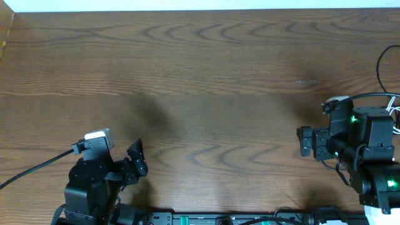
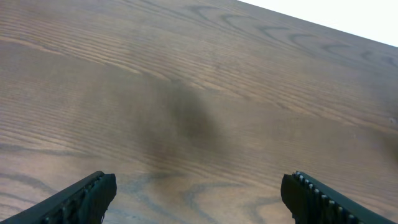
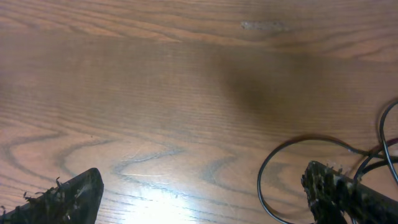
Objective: Untangle cables
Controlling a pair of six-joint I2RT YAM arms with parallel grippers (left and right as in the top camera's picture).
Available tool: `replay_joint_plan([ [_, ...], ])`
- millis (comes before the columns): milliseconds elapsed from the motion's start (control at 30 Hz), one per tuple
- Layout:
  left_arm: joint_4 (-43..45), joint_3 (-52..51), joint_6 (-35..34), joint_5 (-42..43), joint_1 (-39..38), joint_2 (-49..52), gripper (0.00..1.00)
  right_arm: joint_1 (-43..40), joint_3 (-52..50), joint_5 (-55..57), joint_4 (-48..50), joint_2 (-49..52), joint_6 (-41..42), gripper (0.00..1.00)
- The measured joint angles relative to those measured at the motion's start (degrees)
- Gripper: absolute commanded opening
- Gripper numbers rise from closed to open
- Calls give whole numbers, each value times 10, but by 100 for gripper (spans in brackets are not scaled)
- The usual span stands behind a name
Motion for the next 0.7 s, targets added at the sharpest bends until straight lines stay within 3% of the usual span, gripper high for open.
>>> replay_joint_plan([
  [167,0,0,0,0,0,0,90,33,-2,5,-21,-45,-1,99],
  [400,0,0,0,0,0,0,90,33,-18,35,20,-216,-30,99],
  [600,0,0,0,0,0,0,90,16,-67,39,141,-331,-68,99],
  [700,0,0,0,0,0,0,90,6,-151,38,246,-376,-76,99],
])
